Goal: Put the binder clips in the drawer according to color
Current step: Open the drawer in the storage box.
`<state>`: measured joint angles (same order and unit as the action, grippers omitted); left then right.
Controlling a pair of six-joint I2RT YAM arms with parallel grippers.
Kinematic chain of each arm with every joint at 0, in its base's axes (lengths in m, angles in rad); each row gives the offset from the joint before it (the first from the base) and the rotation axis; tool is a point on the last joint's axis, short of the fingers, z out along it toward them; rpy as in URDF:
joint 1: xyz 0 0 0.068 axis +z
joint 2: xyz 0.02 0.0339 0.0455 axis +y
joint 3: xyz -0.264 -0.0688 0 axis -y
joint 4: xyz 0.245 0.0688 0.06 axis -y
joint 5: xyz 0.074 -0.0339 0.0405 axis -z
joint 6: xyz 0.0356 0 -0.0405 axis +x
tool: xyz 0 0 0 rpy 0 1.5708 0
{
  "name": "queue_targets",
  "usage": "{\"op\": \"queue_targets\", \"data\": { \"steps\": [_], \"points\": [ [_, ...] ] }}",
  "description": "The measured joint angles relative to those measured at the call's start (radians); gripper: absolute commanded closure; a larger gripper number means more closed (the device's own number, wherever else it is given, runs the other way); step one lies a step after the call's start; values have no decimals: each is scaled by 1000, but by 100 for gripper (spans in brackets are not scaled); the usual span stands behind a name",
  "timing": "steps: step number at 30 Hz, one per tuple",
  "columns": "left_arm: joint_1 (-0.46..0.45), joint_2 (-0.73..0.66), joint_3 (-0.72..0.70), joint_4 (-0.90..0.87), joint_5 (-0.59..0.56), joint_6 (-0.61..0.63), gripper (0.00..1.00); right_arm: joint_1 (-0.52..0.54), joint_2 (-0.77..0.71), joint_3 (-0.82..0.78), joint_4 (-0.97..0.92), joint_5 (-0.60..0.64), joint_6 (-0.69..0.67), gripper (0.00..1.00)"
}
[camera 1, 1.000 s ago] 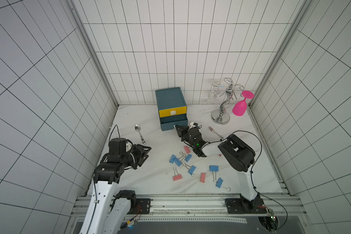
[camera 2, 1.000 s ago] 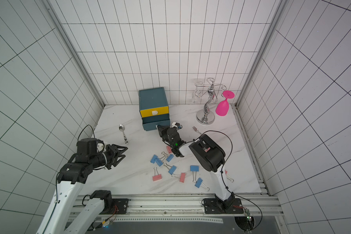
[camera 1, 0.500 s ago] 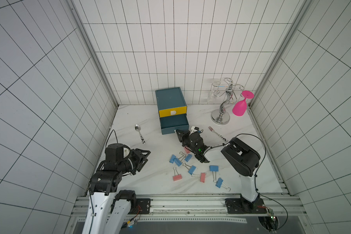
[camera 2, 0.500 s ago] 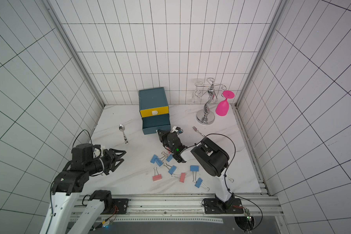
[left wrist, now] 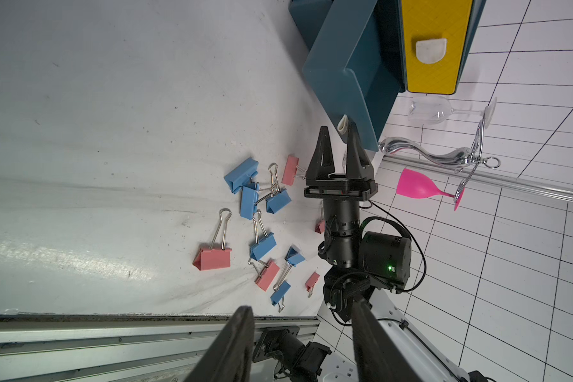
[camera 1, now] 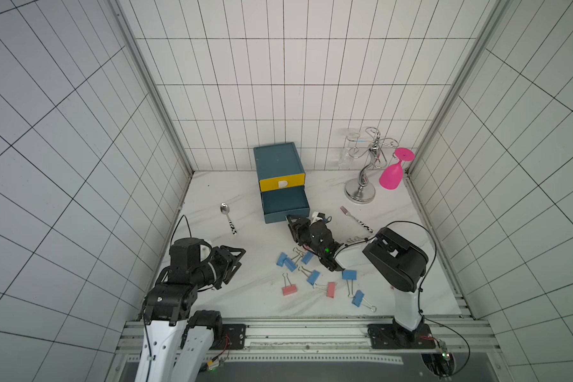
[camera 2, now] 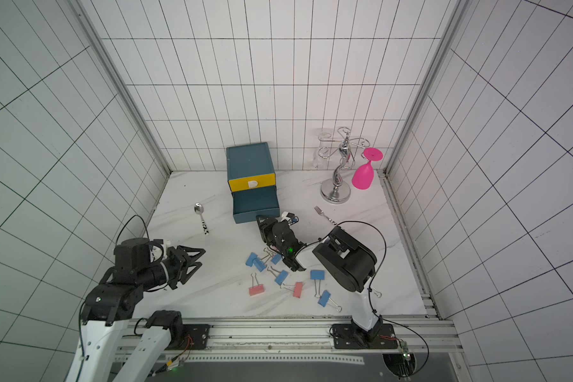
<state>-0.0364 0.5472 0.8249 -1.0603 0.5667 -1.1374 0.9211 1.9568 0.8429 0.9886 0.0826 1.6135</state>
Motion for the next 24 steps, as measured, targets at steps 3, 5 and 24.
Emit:
{"op": "queue_targets", "data": {
  "steps": [3, 5, 24],
  "points": [
    [0, 1, 0, 0, 0, 0, 48, 2, -40, -30, -42, -1, -1, 45],
    [0, 4, 0, 0, -1, 0, 48, 2, -80, -54, -71, -4, -2, 44],
    [-248, 253, -56, 61, -188, 108, 47, 2, -600, 109, -1288, -90, -624, 41]
  ]
}}
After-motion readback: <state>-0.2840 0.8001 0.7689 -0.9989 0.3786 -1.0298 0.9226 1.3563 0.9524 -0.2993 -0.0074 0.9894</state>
